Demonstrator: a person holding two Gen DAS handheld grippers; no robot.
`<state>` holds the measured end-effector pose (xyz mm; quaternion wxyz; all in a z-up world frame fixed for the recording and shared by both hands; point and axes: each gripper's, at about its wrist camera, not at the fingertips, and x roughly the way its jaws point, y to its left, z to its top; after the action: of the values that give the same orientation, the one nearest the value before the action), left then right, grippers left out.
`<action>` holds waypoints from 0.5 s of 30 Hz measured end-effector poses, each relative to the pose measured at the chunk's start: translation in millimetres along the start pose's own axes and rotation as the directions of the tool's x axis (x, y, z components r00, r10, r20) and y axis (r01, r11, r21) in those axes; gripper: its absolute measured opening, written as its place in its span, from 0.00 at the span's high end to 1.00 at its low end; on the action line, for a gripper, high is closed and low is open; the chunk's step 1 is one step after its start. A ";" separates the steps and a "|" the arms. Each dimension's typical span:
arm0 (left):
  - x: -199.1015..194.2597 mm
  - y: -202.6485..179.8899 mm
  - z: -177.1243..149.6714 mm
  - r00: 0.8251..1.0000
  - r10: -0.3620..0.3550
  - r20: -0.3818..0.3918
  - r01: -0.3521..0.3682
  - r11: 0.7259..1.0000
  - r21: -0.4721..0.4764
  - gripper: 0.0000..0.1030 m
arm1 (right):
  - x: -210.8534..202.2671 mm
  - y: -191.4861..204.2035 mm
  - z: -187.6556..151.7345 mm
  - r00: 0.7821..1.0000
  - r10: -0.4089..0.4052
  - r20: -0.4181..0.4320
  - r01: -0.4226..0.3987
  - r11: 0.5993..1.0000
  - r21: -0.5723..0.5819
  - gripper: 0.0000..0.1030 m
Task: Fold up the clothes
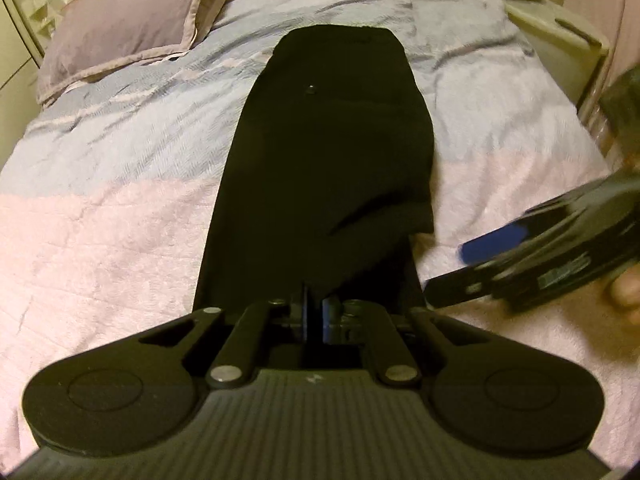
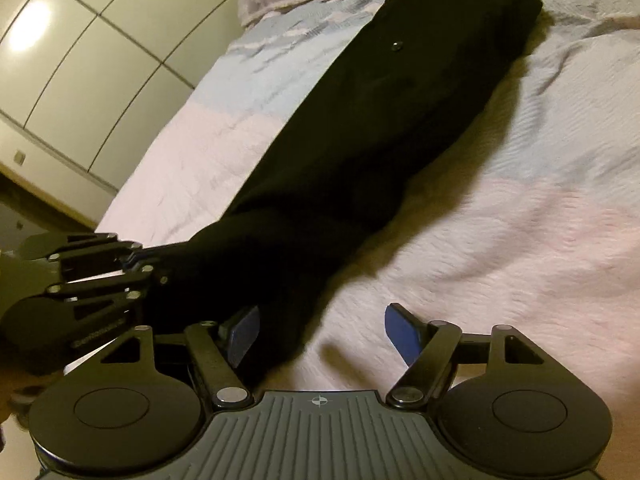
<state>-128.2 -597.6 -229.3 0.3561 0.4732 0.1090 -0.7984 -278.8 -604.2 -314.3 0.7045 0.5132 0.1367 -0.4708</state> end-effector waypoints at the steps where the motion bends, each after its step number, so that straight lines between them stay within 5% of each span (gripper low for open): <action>1: 2.4 2.8 -0.4 1.000 -0.009 0.004 0.009 1.000 0.000 0.95 | 7.6 2.1 1.9 1.000 -0.005 0.022 0.005 1.000 -0.006 0.29; 7: 4.0 -10.2 -8.0 0.999 -0.037 0.016 0.035 0.995 0.094 0.95 | 37.8 -4.9 20.5 0.991 -0.047 0.122 0.046 0.999 0.012 0.32; 8: 5.7 -17.3 -10.0 0.999 -0.035 0.013 0.033 0.991 0.129 0.95 | 39.3 -8.6 24.0 0.989 -0.060 0.132 0.058 0.998 0.020 0.40; 9: 7.4 -24.4 -11.9 0.999 -0.033 0.010 0.031 0.986 0.163 0.95 | 40.8 -12.4 27.5 0.987 -0.073 0.143 0.069 0.997 0.029 0.65; 11: 10.8 -38.6 -15.8 1.000 -0.030 0.004 0.028 0.972 0.232 0.94 | 25.3 -15.5 26.5 0.982 -0.101 0.162 0.098 0.995 0.027 0.70; 12: 12.5 -45.7 -17.7 1.000 -0.028 0.001 0.026 0.964 0.266 0.94 | 15.2 -16.5 24.9 0.978 -0.116 0.171 0.113 0.993 0.024 0.85; 15: 17.9 -68.7 -24.5 1.000 -0.022 -0.009 0.023 0.929 0.371 0.94 | -13.2 -20.0 16.8 0.969 -0.159 0.187 0.154 0.987 0.043 0.90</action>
<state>-163.1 -543.9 -268.3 0.2509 0.5323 -0.0374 -0.8076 -306.6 -612.3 -310.0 0.6676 0.4635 0.1024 -0.5736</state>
